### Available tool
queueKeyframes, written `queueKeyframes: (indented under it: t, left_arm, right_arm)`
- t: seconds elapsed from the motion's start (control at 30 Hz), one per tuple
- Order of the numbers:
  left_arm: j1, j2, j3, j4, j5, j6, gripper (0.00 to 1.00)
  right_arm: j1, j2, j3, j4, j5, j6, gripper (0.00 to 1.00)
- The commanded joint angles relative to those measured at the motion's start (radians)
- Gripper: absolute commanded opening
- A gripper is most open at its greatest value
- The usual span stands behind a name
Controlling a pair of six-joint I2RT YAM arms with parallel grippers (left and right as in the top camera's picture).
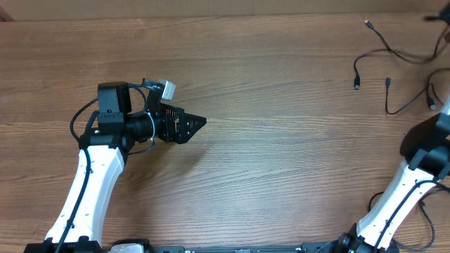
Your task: Untangle cables
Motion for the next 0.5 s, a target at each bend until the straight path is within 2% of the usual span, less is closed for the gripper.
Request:
queueKeyframes:
  t: [0.0, 0.03, 0.1, 0.13, 0.33, 0.47]
  left_arm:
    - [-0.002, -0.01, 0.01, 0.003, 0.018, 0.016, 1.0]
    - [-0.002, -0.01, 0.01, 0.003, 0.018, 0.016, 1.0]
    - [-0.002, -0.01, 0.01, 0.003, 0.018, 0.016, 0.99]
    - [-0.002, -0.01, 0.01, 0.003, 0.018, 0.016, 1.0]
    - [-0.002, -0.01, 0.01, 0.003, 0.018, 0.016, 1.0]
    - [-0.002, -0.01, 0.01, 0.003, 0.018, 0.016, 1.0]
  right_arm:
    - [-0.081, 0.056, -0.003, -0.029, -0.101, 0.06, 0.09]
    - [-0.096, 0.067, -0.003, -0.034, -0.137, 0.06, 0.27]
    - [-0.123, 0.076, -0.003, -0.04, -0.215, 0.058, 0.83]
    - [-0.133, 0.076, -0.003, -0.042, -0.25, 0.052, 1.0]
    - [-0.153, 0.068, -0.002, -0.082, -0.434, 0.052, 1.0]
    - [-0.148, 0.005, -0.001, -0.139, -0.513, 0.052, 1.0]
